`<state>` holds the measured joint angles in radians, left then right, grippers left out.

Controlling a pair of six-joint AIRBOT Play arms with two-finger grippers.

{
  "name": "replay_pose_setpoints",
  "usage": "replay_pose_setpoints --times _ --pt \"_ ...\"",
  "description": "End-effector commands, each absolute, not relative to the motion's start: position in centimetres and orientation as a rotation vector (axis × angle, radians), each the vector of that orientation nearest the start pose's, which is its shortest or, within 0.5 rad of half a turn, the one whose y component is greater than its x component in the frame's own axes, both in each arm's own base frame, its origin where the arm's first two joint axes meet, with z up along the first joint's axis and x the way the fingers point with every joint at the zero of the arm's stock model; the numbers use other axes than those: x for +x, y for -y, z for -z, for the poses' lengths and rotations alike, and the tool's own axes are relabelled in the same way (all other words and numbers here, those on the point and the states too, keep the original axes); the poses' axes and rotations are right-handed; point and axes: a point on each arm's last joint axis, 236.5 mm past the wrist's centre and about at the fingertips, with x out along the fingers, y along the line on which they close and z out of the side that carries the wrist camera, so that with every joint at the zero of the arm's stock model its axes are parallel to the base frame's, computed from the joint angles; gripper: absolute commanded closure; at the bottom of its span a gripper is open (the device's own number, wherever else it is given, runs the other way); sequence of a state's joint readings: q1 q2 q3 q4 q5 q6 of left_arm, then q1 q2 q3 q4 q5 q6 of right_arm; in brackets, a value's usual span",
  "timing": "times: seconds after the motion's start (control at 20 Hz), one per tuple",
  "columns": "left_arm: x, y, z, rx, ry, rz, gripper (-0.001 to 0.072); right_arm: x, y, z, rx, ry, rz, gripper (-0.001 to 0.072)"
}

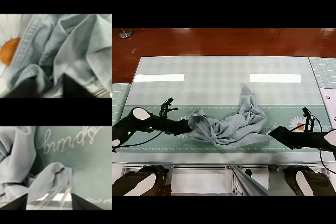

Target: Fold the shirts.

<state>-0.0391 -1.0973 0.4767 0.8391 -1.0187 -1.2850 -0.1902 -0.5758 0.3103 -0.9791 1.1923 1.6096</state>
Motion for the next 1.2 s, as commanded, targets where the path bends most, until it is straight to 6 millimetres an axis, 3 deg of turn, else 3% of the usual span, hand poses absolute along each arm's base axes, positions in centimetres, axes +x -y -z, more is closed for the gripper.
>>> replay_pose_setpoints --times 0.0,0.25,0.6,0.8,0.9,1.0,1.1,1.15 --pt "23.6 15.2 9.0 -0.510 -1.462 0.455 0.0685 18.0 -8.8 5.7 0.740 -1.361 -0.095 0.0094" --pt "25.9 14.2 6.8 -0.517 -1.410 0.468 0.0685 18.2 -7.9 6.9 0.746 -1.386 -0.035 0.0094" --pt "26.4 13.0 6.6 -0.555 -1.402 0.436 0.0685 22.1 -11.8 7.9 0.986 -1.376 -0.173 0.0094" --pt "26.3 13.0 6.6 -0.555 -1.405 0.439 0.0684 22.2 -13.3 8.3 1.057 -1.420 -0.227 0.0116" --pt "26.4 13.0 6.5 -0.558 -1.402 0.440 0.0685 21.6 -14.6 8.7 1.001 -1.444 -0.259 0.0312" --pt "26.4 13.4 6.0 -0.561 -1.402 0.464 0.0684 21.5 -16.3 8.4 0.846 -1.433 -0.369 0.0676" --pt "26.3 14.1 3.4 -0.484 -1.391 0.595 0.0685 24.2 -15.5 5.8 0.732 -1.381 -0.403 0.0677" --pt "27.6 14.3 1.3 -0.482 -1.341 0.616 0.0685 26.5 -15.0 3.0 0.662 -1.322 -0.421 0.0677"
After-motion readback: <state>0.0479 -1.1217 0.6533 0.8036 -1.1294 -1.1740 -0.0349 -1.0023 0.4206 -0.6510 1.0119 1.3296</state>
